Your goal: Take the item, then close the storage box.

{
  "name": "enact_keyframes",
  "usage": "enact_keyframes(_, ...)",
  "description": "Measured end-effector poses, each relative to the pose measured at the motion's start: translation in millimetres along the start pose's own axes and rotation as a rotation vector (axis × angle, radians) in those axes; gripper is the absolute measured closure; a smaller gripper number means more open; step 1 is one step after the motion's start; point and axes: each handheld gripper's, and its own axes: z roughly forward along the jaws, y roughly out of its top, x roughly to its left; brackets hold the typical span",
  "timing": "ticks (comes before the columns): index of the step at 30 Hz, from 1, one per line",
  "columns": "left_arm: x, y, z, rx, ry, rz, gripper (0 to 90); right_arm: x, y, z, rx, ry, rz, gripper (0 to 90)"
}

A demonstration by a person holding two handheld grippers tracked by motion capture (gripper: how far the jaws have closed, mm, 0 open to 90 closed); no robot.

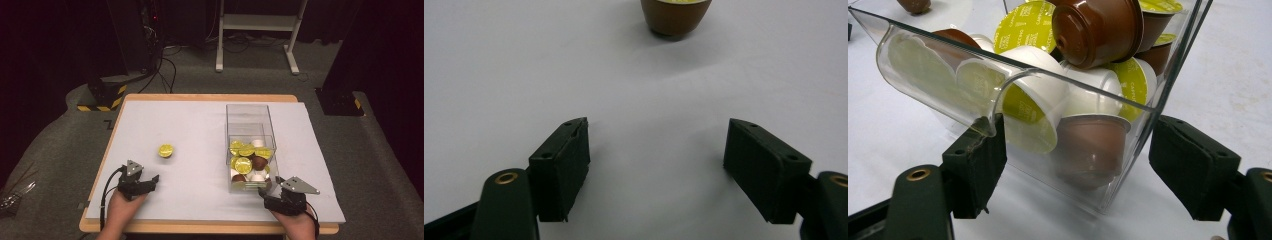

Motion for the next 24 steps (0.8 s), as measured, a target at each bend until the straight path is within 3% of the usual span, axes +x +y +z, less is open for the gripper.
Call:
enact_keyframes(3, -1.6, -0.3, 0.9, -0.014, 0.003, -0.018, 26.5, -0.8, 0.2, 0.5, -0.005, -0.004, -0.004, 23.1)
enact_keyframes(10, -0.1, -0.3, -0.5, 0.002, 0.002, 0.005, 26.9, -1.3, 2.0, 3.9, -0.011, -0.012, 0.002, 23.2)
enact_keyframes(24, -0.1, -0.3, -0.4, 0.001, 0.0, 0.001, 26.9, -5.4, 11.8, 17.3, -0.014, -0.047, 0.012, 22.3)
